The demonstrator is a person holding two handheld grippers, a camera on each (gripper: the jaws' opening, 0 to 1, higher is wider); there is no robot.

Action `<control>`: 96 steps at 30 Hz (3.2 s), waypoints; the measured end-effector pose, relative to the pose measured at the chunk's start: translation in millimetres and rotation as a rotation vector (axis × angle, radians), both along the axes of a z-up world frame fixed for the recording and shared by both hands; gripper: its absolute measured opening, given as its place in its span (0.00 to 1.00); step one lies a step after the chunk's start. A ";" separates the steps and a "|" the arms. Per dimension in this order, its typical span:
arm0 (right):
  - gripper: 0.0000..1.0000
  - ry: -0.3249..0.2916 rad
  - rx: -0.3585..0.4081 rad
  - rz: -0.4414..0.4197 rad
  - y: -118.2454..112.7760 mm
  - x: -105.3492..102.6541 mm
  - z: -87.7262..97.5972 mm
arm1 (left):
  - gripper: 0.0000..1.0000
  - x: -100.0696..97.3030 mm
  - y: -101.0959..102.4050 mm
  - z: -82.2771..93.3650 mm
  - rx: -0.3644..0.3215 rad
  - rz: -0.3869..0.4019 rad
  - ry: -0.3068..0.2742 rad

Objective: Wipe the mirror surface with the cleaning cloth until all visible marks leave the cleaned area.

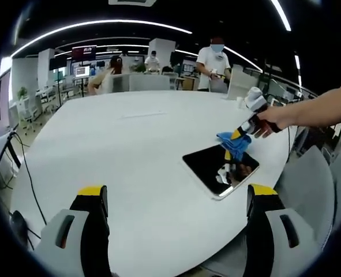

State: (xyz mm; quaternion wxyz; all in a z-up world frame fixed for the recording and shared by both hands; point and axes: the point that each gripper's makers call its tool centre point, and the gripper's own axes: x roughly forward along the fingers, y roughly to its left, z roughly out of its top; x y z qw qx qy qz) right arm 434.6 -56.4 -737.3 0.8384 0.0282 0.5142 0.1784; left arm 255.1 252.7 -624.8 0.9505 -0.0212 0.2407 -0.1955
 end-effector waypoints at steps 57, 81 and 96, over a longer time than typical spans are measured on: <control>0.00 0.126 0.048 0.201 173.1 -30.2 -4.2 | 0.99 -3.4 -0.3 -9.7 0.006 -0.011 -0.001; 0.00 0.136 0.078 0.226 196.7 -32.8 -5.6 | 0.99 -2.6 4.4 -8.3 0.003 0.007 -0.003; 0.00 0.143 0.075 0.233 191.4 -52.2 -3.9 | 0.99 -3.8 1.3 -0.3 0.012 -0.004 -0.015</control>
